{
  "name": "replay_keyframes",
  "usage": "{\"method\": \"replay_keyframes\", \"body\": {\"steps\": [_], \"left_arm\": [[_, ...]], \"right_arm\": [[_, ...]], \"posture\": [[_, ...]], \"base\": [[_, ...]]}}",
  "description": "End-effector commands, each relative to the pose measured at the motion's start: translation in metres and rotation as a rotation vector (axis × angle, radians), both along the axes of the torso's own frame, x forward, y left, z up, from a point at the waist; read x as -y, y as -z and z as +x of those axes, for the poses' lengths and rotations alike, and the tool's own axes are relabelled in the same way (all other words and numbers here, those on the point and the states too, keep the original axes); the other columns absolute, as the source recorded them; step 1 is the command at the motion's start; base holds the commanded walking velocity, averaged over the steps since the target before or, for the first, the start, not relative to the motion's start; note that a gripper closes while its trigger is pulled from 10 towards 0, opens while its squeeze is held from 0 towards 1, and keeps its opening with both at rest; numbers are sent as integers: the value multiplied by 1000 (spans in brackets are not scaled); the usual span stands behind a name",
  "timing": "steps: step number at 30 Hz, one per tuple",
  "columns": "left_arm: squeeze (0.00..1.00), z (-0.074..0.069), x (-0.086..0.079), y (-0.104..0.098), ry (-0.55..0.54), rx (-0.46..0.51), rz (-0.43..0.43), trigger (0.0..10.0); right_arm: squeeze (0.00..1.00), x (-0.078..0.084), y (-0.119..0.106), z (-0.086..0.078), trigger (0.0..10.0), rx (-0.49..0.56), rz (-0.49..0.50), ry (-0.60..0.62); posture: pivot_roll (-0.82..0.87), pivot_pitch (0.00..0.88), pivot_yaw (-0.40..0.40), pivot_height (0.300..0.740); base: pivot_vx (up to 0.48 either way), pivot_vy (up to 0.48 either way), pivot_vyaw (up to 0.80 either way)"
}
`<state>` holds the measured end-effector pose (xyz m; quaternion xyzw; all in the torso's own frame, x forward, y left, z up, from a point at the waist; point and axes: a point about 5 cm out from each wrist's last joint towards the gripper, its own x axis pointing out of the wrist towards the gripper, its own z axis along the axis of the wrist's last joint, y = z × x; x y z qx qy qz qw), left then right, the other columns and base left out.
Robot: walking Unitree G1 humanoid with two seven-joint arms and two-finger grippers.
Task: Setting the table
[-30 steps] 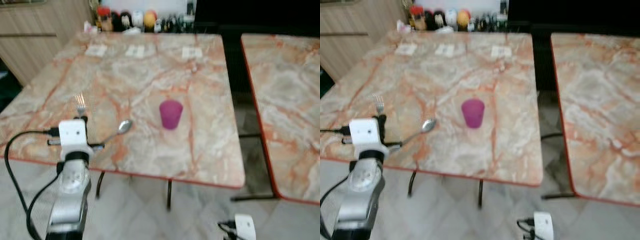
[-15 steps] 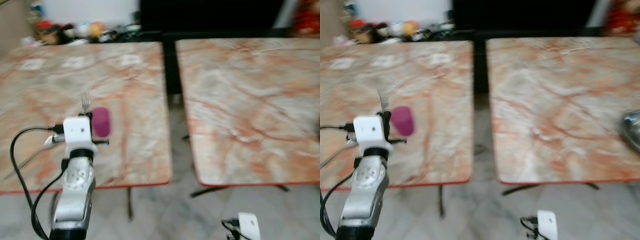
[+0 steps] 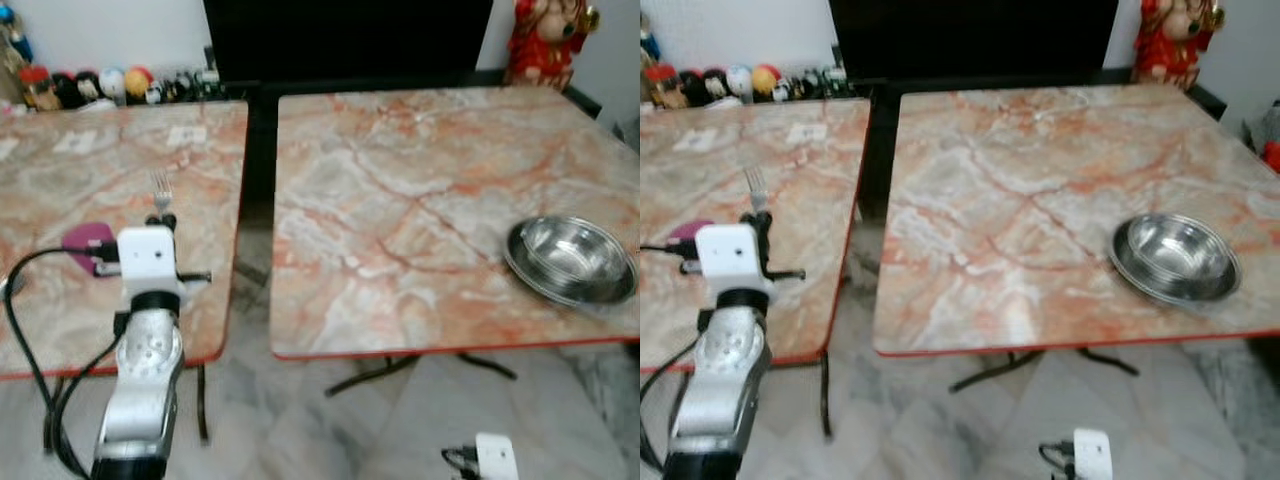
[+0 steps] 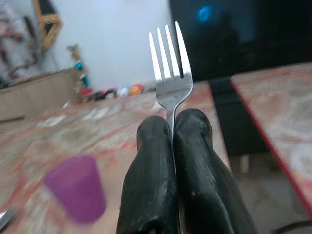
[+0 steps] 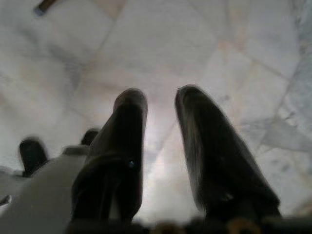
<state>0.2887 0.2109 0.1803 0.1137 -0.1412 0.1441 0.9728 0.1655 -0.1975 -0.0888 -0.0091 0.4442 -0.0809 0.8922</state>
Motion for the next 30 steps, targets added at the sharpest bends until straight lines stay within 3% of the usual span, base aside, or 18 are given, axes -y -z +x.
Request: {"method": "replay_keyframes", "body": {"steps": [1,8,13,30], "left_arm": [[0,1,-1,-9,-11,32,7,10000],[0,1,0,-11,-17,37,8,10000],[0,0,0,-10,-15,26,10,10000],[0,4,6,-10,16,12,29,10000]], "right_arm": [[0,-4,1,-2,10000,-8,12,-3],[0,-3,1,0,10000,-9,-6,-28],[0,-4,1,0,10000,-5,1,-23],[0,-6,1,0,10000,2,14,11]], "posture": [[-36,61,27,740],[-30,81,25,740],[-30,99,26,740],[-39,104,36,740]], "base": [[0,-435,0],[0,-433,0],[0,-431,646],[0,-431,0]]}}
